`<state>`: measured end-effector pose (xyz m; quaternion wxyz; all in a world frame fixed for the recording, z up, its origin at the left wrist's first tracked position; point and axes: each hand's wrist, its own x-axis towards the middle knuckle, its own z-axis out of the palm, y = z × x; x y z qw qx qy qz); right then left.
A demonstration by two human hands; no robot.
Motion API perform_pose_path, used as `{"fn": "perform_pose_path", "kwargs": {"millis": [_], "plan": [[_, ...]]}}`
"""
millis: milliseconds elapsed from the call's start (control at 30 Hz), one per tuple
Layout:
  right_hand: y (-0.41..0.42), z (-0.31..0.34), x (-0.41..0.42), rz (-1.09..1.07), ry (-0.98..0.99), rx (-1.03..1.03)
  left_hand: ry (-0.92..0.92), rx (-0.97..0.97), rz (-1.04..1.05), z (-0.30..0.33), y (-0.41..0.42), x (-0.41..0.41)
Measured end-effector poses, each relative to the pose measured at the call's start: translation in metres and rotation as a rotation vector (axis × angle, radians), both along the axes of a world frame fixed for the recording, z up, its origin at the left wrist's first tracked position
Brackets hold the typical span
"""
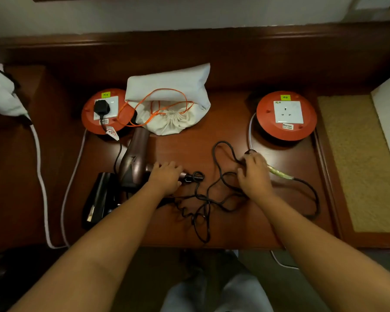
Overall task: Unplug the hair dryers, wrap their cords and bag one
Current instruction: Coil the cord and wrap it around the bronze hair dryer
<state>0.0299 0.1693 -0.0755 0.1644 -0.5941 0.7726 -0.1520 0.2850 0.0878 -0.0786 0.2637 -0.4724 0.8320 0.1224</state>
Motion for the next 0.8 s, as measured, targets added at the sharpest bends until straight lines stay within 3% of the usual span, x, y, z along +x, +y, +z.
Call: {"fn": "perform_pose_path", "kwargs": {"millis": [100, 200, 367, 500, 633, 700, 800], "plan": [[0.011, 0.014, 0.047, 0.068, -0.224, 0.062, -0.006, 0.006, -0.014, 0.002, -0.004, 0.004], [0.014, 0.023, 0.091, 0.082, -0.344, 0.270, -0.039, -0.015, -0.035, 0.002, -0.006, 0.008], [0.000, 0.025, 0.118, -0.127, -0.546, 0.495, 0.008, 0.011, -0.079, 0.008, -0.012, 0.014], [-0.009, 0.029, 0.111, -0.343, -0.737, 0.451, 0.162, 0.013, -0.043, 0.019, -0.016, 0.019], [-0.017, 0.060, 0.087, -0.597, -1.071, 0.340, 0.287, -0.072, -0.046, 0.041, -0.016, 0.016], [-0.016, 0.080, 0.075, -0.592, -1.213, 0.289, 0.301, -0.145, -0.069, 0.057, -0.017, 0.012], [-0.010, 0.111, 0.065, -0.458, -1.262, 0.221, 0.324, -0.247, -0.079, 0.081, -0.023, 0.007]]}}
